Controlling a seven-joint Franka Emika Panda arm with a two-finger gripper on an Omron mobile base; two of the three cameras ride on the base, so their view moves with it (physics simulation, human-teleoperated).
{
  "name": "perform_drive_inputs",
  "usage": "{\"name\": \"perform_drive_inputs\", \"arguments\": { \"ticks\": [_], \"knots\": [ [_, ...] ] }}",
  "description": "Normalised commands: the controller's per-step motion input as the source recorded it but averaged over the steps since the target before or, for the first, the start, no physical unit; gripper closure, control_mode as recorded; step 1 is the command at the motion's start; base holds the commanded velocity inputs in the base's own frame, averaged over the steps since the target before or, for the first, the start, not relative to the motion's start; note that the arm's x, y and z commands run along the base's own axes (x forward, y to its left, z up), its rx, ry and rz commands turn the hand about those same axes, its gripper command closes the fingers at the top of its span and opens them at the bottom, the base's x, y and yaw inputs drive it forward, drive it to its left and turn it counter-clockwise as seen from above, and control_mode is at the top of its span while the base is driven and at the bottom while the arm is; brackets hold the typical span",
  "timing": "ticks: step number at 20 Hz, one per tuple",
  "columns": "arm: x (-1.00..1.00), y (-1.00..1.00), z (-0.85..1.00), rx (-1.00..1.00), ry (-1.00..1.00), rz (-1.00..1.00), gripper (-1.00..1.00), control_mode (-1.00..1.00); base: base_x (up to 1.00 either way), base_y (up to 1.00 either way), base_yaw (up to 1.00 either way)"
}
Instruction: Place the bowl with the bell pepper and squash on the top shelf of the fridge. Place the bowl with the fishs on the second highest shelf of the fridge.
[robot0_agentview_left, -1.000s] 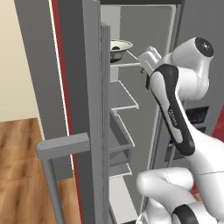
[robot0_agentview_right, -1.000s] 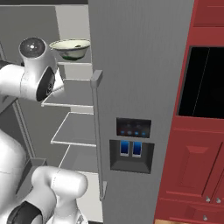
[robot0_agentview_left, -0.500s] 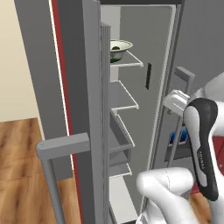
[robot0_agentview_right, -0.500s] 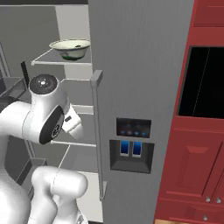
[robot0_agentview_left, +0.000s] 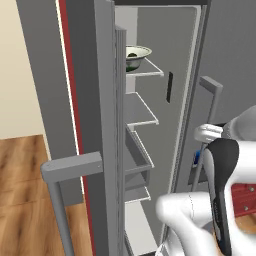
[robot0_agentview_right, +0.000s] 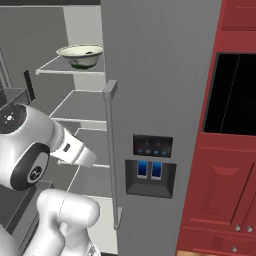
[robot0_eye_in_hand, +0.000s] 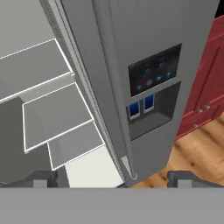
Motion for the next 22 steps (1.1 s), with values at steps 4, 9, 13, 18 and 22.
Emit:
{"name": "perform_drive_inputs", "arguments": {
  "ticks": [4, 9, 13, 18, 22],
  "knots": [
    [0.0, -0.09, 0.0, 0.0, 0.0, 0.0, -1.0, 1.0, -0.18, -0.72, 0.04],
    [0.0, 0.0, 0.0, 0.0, 0.0, 0.0, -1.0, 1.0, -0.72, -0.85, 0.33],
    [0.0, 0.0, 0.0, 0.0, 0.0, 0.0, -1.0, 1.0, -0.42, -0.07, 0.97],
    [0.0, 0.0, 0.0, 0.0, 0.0, 0.0, -1.0, 1.0, -0.05, 0.0, 1.0],
    [0.0, 0.0, 0.0, 0.0, 0.0, 0.0, -1.0, 1.0, -0.06, 0.0, 1.0]
  ]
}}
